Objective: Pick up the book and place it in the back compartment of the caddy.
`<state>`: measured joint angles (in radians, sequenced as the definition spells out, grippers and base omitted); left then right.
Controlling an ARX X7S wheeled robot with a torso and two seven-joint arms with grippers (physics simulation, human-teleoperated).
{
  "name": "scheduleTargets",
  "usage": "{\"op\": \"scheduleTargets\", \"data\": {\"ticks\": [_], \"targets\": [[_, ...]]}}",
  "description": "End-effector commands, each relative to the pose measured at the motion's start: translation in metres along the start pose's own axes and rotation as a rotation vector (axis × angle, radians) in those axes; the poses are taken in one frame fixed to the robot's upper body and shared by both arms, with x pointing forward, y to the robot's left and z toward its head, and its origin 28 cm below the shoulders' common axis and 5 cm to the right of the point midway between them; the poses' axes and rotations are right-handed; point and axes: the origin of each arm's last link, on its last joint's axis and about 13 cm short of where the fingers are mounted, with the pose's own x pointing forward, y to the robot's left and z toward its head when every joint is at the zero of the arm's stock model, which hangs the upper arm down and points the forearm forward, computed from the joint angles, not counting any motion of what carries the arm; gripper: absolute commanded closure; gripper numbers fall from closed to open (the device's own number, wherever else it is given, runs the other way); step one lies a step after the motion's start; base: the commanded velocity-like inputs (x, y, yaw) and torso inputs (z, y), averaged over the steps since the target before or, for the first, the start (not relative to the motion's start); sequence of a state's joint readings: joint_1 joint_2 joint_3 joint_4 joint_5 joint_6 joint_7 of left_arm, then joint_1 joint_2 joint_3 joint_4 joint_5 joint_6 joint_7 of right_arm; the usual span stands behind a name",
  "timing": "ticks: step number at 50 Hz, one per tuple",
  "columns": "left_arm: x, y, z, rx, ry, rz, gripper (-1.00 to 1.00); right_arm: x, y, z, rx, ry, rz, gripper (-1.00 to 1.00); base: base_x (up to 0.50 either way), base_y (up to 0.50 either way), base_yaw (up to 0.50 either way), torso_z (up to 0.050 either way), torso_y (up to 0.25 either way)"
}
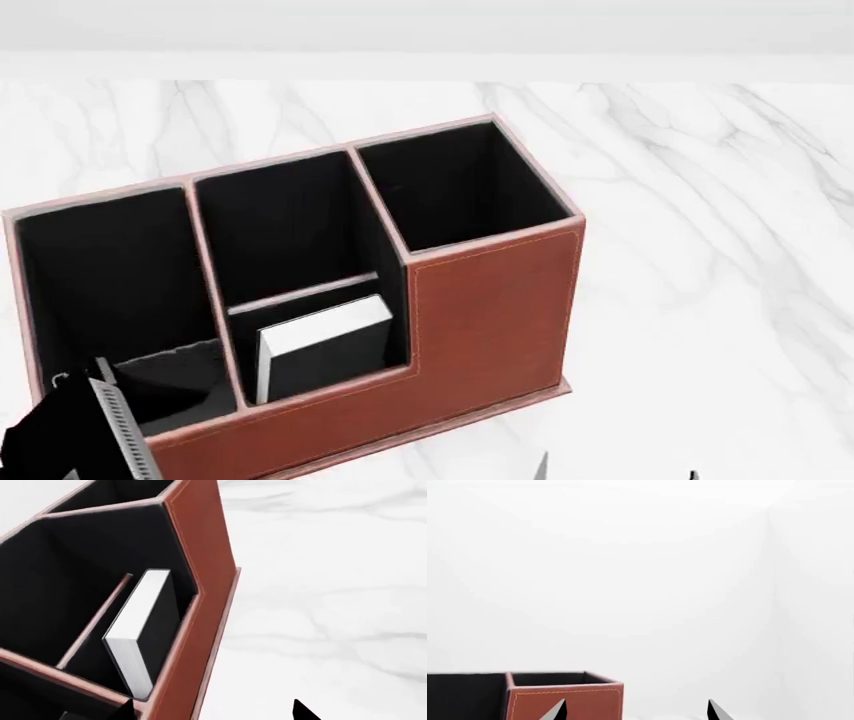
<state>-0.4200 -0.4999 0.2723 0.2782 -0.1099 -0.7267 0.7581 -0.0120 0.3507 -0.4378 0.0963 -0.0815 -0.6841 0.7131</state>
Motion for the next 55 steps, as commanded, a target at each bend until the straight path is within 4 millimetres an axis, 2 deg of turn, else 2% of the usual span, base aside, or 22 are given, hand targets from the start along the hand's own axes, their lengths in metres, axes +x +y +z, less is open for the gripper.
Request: {"op": "scheduleTargets", "data": {"ticks": [1,8,18,28,36,46,55], "targets": [[-0.013,-0.018,0.004,0.038,0.015,0.047,-1.00,0.001,-0.005,0.012,-0.015,-0.017,-0.007,-1.00,0.00,0.00,0.00,0.000,0.000],[-0.009,-0.019,0.002,0.041,0.042,0.050,-1.00,0.000,-0.011,0.029,-0.095,-0.048,-0.012,-1.00,0.00,0.00,0.00,0.000,0.000],[-0.009,-0.021,0.004,0.063,0.051,0.065,-1.00,-0.004,-0.019,0.052,-0.082,-0.091,-0.042,-1.00,0.00,0.00,0.00,0.000,0.000],[-0.021,-0.013,0.032,0.117,0.050,0.136,-1.00,0.018,-0.021,0.076,-0.065,-0.142,-0.079,-1.00,0.00,0.00,0.00,0.000,0.000],[-0.026,-0.006,0.049,0.155,0.046,0.176,-1.00,0.035,-0.019,0.085,-0.065,-0.150,-0.086,-1.00,0.00,0.00,0.00,0.000,0.000],[-0.033,-0.006,0.065,0.192,0.019,0.191,-1.00,0.043,-0.018,0.104,-0.061,-0.195,-0.087,-1.00,0.00,0.00,0.00,0.000,0.000],[-0.040,-0.006,0.077,0.213,-0.013,0.214,-1.00,0.059,-0.019,0.125,-0.071,-0.251,-0.102,-1.00,0.00,0.00,0.00,0.000,0.000]]}}
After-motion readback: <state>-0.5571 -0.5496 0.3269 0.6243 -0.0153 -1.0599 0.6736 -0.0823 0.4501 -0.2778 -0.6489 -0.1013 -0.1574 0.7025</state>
